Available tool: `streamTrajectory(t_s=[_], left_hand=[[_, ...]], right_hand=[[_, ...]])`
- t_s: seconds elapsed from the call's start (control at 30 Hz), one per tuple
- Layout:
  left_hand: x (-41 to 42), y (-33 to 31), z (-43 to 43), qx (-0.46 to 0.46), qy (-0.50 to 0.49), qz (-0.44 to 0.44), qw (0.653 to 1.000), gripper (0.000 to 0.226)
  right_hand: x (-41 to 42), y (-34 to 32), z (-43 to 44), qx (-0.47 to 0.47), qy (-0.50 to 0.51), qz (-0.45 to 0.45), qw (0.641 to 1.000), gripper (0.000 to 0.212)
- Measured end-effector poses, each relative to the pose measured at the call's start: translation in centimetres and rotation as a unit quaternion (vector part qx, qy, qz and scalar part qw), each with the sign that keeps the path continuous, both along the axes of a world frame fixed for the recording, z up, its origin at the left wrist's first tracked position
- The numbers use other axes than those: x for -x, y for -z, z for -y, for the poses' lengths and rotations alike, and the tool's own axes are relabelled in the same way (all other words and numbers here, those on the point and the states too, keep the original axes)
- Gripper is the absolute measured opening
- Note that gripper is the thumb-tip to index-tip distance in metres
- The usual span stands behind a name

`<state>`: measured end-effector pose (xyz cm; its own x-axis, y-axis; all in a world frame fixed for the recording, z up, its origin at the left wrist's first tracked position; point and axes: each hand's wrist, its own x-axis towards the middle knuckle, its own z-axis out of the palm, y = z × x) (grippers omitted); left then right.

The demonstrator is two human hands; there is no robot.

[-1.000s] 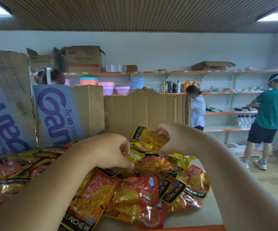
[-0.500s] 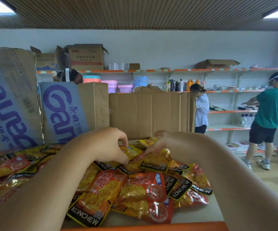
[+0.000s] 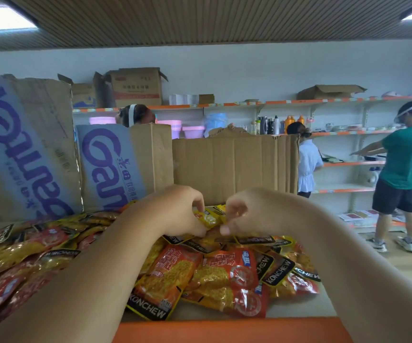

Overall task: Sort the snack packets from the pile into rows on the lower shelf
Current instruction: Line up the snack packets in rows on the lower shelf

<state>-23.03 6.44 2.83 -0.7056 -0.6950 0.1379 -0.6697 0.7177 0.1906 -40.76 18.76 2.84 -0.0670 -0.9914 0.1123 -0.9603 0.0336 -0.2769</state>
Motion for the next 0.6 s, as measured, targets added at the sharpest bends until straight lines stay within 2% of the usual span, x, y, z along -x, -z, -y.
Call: streamTrajectory(t_s=[0.1, 0.23, 0.3, 0.5, 0.6], left_hand=[[-1.0, -0.4, -0.5, 0.025, -0.021, -0.016, 0.999, 0.043], [-3.5, -0.8, -1.1, 0.057, -0.045, -0.042, 0.996, 0.051], [-5.1, -0.8, -1.4, 0.067, -0.054, -0.054, 0.995, 0.052], [-9.2, 0.0, -2.2, 0.073, -0.072, -0.080, 0.992, 0.056], [-11.1, 0.3, -2.4, 0.108, -0.069, -0.120, 0.984, 0.054]], right_hand=[[-1.0, 0.3, 0.7, 0.014, 0.009, -0.059, 0.998, 0.023], [-0.6, 0.2, 0.4, -0.011, 0.068, -0.084, 0.994, 0.045], [-0.2, 0.4, 0.5, -0.029, 0.089, -0.096, 0.991, 0.048], [0.2, -0.2, 0.3, -0.072, 0.088, -0.050, 0.992, 0.062], [-0.2, -1.1, -0.1, -0.006, 0.107, -0.031, 0.994, 0.064]])
